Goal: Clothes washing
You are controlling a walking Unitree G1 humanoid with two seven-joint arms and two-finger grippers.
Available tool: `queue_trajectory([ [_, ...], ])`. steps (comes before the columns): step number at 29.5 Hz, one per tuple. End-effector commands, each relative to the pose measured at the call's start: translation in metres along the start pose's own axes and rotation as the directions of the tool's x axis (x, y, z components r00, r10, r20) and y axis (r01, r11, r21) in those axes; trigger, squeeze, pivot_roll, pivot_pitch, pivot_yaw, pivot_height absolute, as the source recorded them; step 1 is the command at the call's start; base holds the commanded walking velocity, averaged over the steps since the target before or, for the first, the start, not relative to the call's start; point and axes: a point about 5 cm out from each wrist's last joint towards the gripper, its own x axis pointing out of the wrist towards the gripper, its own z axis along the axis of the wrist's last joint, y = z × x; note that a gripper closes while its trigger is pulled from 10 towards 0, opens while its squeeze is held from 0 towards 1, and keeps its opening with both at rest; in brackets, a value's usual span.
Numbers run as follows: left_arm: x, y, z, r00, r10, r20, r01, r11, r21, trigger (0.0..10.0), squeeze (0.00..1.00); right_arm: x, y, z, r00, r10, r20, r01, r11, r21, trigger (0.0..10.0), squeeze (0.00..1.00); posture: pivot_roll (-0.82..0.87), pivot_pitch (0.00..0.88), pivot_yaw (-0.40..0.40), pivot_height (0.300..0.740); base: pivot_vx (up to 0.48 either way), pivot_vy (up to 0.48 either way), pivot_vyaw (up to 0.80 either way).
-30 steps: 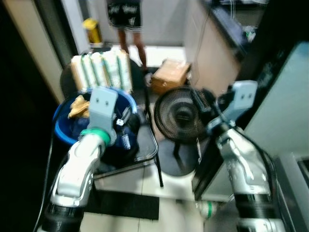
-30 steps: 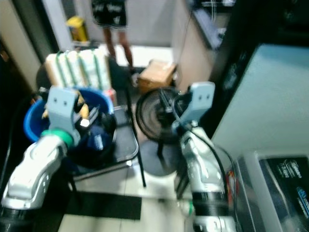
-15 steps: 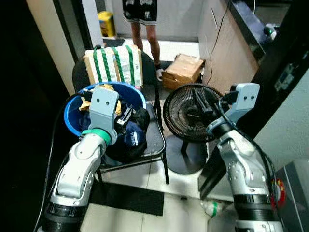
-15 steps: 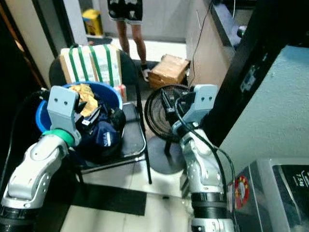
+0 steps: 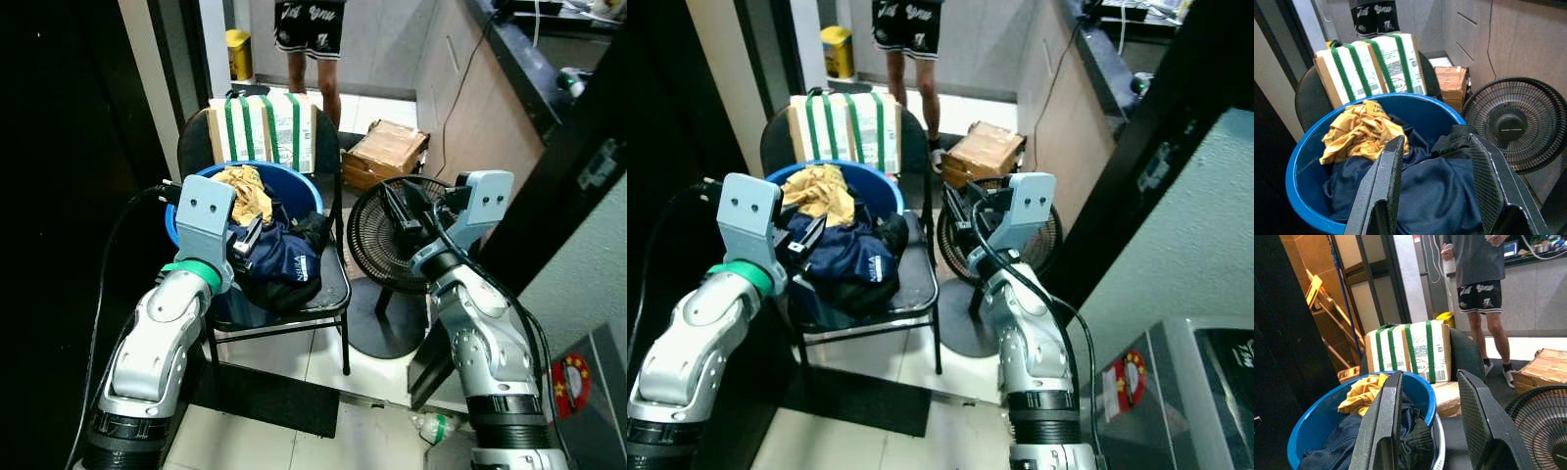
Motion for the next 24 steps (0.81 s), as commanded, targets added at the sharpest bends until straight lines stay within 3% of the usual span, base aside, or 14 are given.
queue_trajectory([
  [1,-0.002,-0.001,-0.003,1.000,0.001,-0.012,-0.001,1.000,-0.008,10.0,0.00,-0.003,-0.001,-0.004,1.000,-0.013,-0.011,0.014,1.000,0.012,10.0,0.00,0.12,0.046,0.051,0.740,0.000,0.480,0.00],
  [4,-0.002,-0.001,-0.002,1.000,0.001,-0.009,-0.001,1.000,-0.007,10.0,0.00,-0.003,-0.001,-0.004,1.000,-0.013,-0.012,0.013,1.000,0.012,10.0,0.00,0.12,0.046,0.051,0.740,0.000,0.480,0.00],
  [13,-0.001,-0.001,-0.002,0.998,0.067,0.005,-0.067,0.997,-0.050,10.0,0.00,-0.005,-0.001,-0.008,0.999,-0.012,-0.036,0.012,1.000,-0.004,10.0,0.00,0.11,0.046,0.050,0.740,0.000,0.000,0.00],
  [18,0.001,0.000,0.000,0.994,0.106,0.027,-0.104,0.991,-0.080,10.0,0.00,-0.006,0.006,-0.013,0.997,0.051,-0.063,-0.054,0.997,-0.049,10.0,0.00,0.11,0.046,0.049,0.740,0.000,0.000,0.00],
  [24,0.001,0.002,0.000,0.991,0.127,0.030,-0.125,0.989,-0.083,10.0,0.00,-0.009,0.011,-0.020,0.991,0.094,-0.099,-0.101,0.993,-0.065,10.0,0.00,0.11,0.045,0.046,0.740,0.272,0.000,0.80],
])
